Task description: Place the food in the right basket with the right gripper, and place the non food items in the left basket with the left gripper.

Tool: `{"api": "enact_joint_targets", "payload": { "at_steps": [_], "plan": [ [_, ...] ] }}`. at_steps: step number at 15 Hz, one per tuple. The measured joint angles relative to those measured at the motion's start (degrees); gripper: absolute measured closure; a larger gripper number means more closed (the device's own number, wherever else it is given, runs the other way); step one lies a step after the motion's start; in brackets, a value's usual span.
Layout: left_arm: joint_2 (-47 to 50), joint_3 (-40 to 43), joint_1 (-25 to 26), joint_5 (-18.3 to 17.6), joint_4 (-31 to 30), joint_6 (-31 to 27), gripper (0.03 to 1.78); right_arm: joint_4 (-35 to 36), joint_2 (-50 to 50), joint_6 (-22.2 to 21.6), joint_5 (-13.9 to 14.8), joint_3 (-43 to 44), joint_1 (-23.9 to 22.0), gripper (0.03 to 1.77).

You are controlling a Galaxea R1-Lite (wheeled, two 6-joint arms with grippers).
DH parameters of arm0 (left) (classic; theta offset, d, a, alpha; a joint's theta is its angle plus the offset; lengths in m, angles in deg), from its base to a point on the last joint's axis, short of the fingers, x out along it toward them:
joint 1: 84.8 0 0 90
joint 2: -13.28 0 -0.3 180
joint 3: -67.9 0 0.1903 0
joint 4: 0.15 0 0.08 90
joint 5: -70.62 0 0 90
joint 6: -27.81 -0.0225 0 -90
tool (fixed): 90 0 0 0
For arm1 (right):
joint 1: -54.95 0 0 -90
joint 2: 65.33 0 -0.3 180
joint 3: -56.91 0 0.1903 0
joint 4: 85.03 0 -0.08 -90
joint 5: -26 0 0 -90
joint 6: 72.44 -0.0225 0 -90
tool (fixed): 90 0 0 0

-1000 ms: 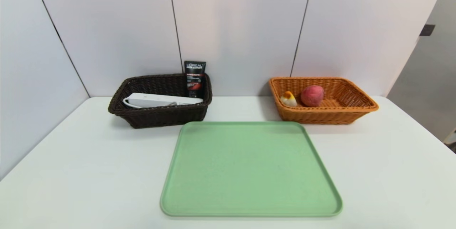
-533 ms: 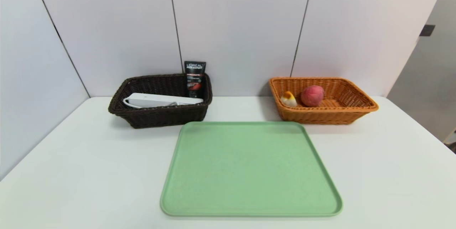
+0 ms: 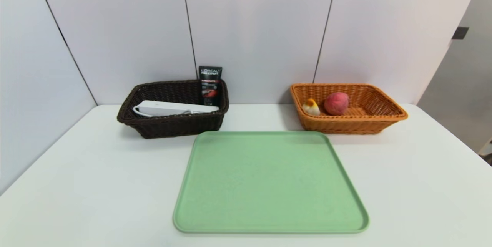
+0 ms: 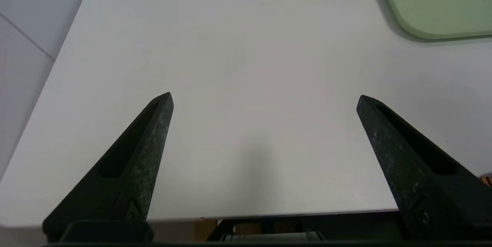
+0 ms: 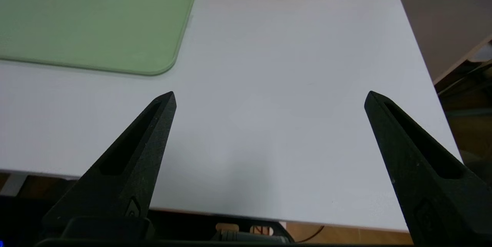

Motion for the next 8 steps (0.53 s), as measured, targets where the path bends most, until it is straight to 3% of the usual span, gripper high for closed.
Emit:
{"api": "enact_joint_targets", "payload": {
  "at_steps": [2, 5, 8],
  "plan": [
    [3.39, 5.75, 0.16, -2.51, -7.63, 0.0, 0.12, 12.39, -1.38, 0.22, 0.87, -7.97, 0.01, 0.1],
    [5.79, 13.26, 0.28, -2.86, -19.87, -0.01, 0.12, 30.54, -2.46, 0.69, 1.08, -20.1, 0.15, 0.1],
    [6.5, 18.32, 0.28, -2.05, -22.43, 0.07, 0.12, 37.99, -3.91, 1.05, 1.39, -29.17, 0.63, 0.1]
  ]
}}
